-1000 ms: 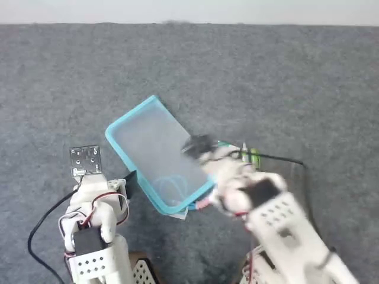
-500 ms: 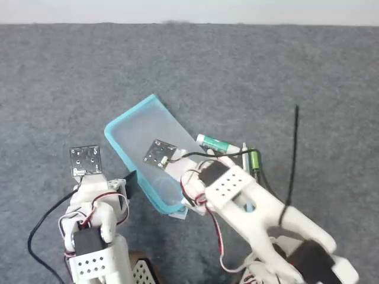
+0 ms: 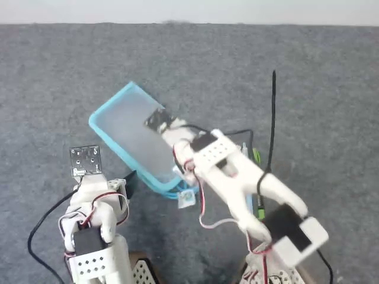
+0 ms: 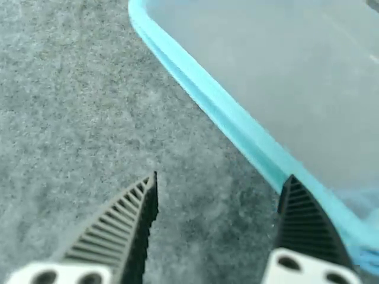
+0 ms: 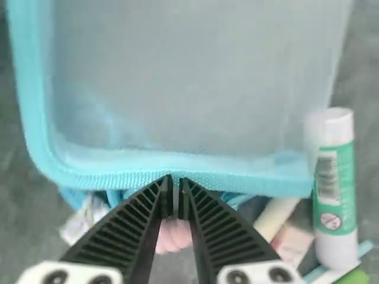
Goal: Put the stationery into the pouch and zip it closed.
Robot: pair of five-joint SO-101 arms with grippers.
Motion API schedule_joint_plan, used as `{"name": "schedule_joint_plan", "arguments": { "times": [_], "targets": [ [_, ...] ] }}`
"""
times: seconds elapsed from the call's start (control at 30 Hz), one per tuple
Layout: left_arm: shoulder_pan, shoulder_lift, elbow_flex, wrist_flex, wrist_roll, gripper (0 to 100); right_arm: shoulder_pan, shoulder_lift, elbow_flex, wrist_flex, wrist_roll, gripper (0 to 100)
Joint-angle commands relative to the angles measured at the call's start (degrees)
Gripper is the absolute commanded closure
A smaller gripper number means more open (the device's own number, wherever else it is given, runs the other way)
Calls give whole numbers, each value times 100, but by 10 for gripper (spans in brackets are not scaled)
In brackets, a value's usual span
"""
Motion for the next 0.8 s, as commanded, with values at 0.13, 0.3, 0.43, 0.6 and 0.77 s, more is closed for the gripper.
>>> {"name": "schedule_joint_plan", "arguments": {
  "times": [0.13, 0.3, 0.43, 0.6, 0.77],
  "targets": [
    [35, -114, -40, 18, 35, 687, 391, -101, -1301, 1042, -1468, 957],
    [35, -114, -40, 18, 35, 687, 356, -101, -1600, 1833, -2303, 957],
    [35, -114, -40, 18, 35, 687, 382, 66, -1389, 1842, -2338, 956],
    [35, -114, -40, 18, 35, 687, 382, 391, -1371, 1877, -2303, 947],
    [35, -114, -40, 18, 35, 687, 382, 558, -1354, 1956, -2312, 824]
  ]
}}
